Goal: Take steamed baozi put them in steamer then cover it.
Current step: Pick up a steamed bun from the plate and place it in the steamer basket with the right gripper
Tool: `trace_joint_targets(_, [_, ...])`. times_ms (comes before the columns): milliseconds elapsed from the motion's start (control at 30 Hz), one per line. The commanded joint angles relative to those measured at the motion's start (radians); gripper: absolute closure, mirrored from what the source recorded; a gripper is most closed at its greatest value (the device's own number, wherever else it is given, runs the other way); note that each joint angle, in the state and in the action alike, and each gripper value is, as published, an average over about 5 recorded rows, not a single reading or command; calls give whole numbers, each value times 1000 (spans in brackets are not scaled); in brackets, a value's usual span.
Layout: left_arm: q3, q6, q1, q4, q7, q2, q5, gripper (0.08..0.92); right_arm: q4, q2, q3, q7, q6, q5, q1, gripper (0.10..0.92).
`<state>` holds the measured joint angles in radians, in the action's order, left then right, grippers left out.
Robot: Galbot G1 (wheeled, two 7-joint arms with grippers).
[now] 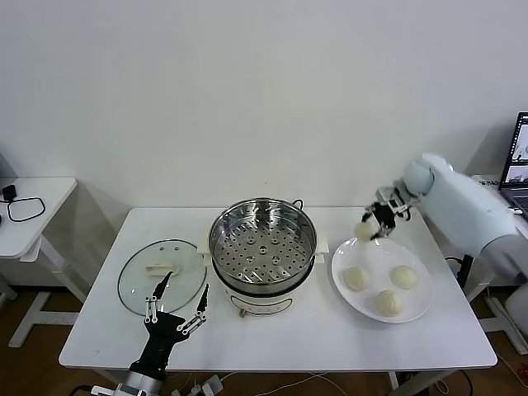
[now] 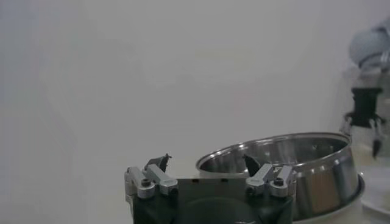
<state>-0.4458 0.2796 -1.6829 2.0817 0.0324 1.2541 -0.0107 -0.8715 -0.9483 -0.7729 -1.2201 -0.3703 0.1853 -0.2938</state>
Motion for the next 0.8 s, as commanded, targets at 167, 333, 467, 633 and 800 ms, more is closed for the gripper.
trace_joint_targets(167, [2,-2,-5,15,2,4,0,177,-334,-30,-204,-35,-207,-92,-280,389])
trace_joint_targets(333, [2,-1,-14,26,4,6,0,177,-365,-125,-239,-29,-252,-64,-289,389])
trace_joint_targets(467, [0,2,-18,29,6,7,0,177,-343,-211,-237,-23,-280,10,-246,389])
trace_joint_targets(633, [-2,5,-20,33,9,7,1,177,-245,-316,-227,-3,-298,137,-160,389])
trace_joint_targets(800, [-6,9,-18,32,12,5,4,177,-148,-381,-212,34,-298,224,-91,389])
